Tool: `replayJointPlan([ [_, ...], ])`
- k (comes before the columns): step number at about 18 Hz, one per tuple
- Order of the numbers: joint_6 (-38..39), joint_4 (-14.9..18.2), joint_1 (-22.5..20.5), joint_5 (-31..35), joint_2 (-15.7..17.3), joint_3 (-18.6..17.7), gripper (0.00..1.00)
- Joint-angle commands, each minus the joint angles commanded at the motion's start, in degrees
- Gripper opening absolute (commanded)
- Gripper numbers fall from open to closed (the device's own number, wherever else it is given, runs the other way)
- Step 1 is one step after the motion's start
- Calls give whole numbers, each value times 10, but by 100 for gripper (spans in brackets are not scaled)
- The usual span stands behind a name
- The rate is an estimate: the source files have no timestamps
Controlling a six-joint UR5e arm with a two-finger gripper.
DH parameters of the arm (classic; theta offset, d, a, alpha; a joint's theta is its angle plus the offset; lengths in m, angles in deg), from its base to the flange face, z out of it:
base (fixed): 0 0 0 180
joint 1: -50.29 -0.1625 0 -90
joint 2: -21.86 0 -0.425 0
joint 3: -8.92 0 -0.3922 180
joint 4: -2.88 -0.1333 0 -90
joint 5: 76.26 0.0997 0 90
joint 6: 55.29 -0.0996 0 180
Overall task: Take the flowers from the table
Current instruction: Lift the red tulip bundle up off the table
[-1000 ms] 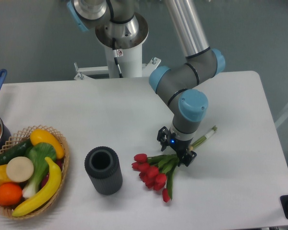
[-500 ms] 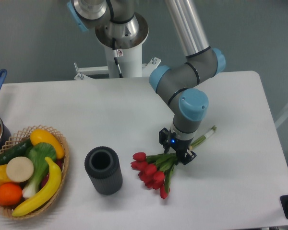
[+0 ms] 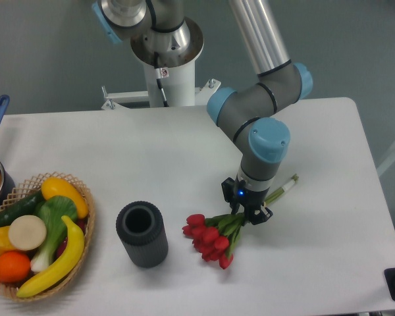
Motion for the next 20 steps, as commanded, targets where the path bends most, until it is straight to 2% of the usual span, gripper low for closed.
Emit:
replayJointPlan([
  [6, 4, 0, -4, -49, 33, 5, 40],
  [9, 45, 1, -4, -98, 53, 25, 40],
  [13, 92, 1, -11, -154, 60, 54, 40],
  [15, 122, 1, -12, -182, 76, 54, 40],
  [20, 127, 8, -26, -232, 124, 53, 40],
])
